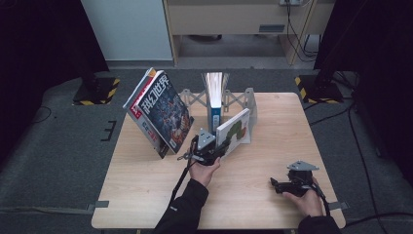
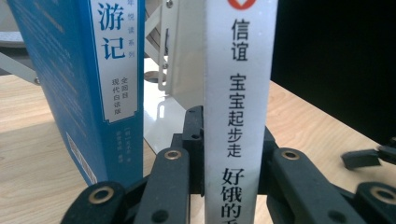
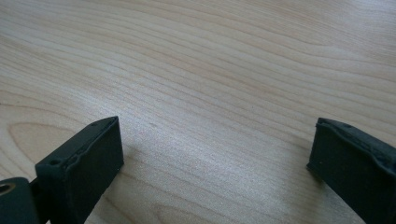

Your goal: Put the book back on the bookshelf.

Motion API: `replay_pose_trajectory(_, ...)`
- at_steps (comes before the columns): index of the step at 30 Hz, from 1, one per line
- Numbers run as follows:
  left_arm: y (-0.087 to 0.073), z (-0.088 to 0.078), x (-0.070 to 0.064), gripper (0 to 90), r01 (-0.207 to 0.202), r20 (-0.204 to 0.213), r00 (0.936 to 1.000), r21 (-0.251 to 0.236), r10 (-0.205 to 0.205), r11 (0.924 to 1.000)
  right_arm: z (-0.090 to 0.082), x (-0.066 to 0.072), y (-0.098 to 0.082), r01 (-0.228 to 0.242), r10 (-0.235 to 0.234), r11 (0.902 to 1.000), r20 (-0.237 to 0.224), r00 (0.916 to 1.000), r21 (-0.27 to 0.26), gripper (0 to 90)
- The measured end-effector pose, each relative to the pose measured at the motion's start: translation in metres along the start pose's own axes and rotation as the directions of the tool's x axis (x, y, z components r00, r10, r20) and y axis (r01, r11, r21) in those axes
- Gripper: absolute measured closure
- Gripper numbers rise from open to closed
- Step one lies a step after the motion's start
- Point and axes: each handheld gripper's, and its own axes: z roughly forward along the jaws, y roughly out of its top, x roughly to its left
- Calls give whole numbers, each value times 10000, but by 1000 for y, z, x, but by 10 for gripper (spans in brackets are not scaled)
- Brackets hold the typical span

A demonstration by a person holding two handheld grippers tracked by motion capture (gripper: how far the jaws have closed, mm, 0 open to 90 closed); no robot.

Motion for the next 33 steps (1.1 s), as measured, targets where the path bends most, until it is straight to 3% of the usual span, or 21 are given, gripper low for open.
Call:
replay_pose_trajectory(5,-4,10,2,745,153,-67,9999,1,-153,9999,0,0,0,-1,1,10000,0,10000,2,31)
replay_pose_trajectory(14,-16,27,1,744,32,-370,9993,125,-27,9999,0,0,0,0,0,10000,-1,10000,1,31)
replay_pose_trajectory(19,-23,29,-1,742,-205,-419,9989,64,207,9998,0,0,0,-2,2,10000,0,10000,0,31)
replay_pose_trajectory(25,-37,29,-5,739,-509,-440,9977,324,523,9982,0,0,0,9,-9,10000,-17,10000,14,32)
replay_pose_trajectory(33,-49,28,-7,735,-474,-446,9977,677,505,9966,0,0,0,16,-16,10000,-5,10000,-3,33)
